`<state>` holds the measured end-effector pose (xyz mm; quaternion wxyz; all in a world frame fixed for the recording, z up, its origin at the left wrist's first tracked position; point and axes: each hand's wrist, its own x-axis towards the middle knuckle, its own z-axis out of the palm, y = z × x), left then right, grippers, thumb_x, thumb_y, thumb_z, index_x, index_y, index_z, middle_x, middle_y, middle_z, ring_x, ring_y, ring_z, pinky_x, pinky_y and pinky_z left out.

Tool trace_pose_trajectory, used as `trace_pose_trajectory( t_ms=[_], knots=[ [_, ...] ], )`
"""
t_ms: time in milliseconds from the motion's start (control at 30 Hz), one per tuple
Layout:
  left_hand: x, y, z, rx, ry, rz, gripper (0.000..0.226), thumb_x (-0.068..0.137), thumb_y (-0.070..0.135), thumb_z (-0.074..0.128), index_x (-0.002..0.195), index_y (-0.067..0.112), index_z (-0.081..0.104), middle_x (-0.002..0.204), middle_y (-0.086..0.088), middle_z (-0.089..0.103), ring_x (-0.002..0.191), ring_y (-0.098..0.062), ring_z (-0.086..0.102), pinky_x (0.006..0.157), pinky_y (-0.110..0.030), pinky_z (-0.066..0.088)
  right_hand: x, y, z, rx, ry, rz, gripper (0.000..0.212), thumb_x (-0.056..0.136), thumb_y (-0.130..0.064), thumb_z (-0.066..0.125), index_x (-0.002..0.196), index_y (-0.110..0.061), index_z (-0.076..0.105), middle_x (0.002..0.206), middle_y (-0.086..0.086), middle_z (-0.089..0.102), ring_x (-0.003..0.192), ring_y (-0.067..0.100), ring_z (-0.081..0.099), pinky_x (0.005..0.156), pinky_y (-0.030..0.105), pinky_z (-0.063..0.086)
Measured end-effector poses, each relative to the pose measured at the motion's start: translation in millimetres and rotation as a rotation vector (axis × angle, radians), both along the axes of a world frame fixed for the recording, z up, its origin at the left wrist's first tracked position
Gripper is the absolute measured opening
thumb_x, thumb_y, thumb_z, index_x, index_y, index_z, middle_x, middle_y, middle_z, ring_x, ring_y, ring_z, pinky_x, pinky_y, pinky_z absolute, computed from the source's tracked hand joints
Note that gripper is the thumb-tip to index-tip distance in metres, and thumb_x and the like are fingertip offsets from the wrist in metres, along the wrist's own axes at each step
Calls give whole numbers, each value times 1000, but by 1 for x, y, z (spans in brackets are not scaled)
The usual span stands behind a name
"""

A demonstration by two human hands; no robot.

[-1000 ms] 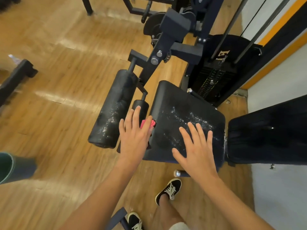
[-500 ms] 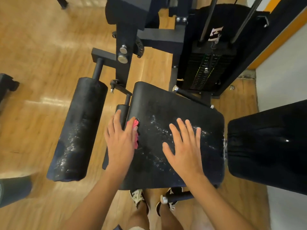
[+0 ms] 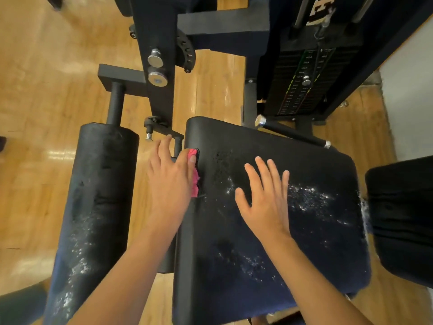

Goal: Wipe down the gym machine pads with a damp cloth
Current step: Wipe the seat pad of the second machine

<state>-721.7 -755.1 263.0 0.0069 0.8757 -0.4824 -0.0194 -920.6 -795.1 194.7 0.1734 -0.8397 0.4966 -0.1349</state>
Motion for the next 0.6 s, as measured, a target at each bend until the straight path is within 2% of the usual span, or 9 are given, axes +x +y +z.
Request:
trace_pose_trajectory(
  t_ms=[167,333,500,600],
  knots=[
    [32,-24,-22,62,-9,-54,52,113,40,23,136,18,63,165,-12,27,156,-31,12,123,-41,12,44,-16,-37,97,31,38,59,102,-44,37,155,-19,40,167,5,29,158,27,15,127,58,6],
    [66,-43,-37,68,33,-86,53,112,42,23,131,18,67,163,-8,31,155,-28,15,122,-40,17,67,-16,-65,162,68,18,63,104,-48,26,162,-25,23,172,0,10,159,21,-5,128,53,1],
    [96,-56,-52,21,219,-100,49,111,38,32,124,11,71,156,-8,41,150,-28,24,118,-45,27,69,-14,-67,173,82,18,62,104,-47,24,162,-25,19,172,-1,7,159,20,-7,128,54,2],
    [106,-58,-59,-81,293,-58,47,110,37,37,119,8,72,149,-9,48,146,-29,31,114,-48,33,72,-16,-58,171,65,1,63,102,-44,29,161,-20,29,171,2,16,159,22,1,128,55,3]
  ],
)
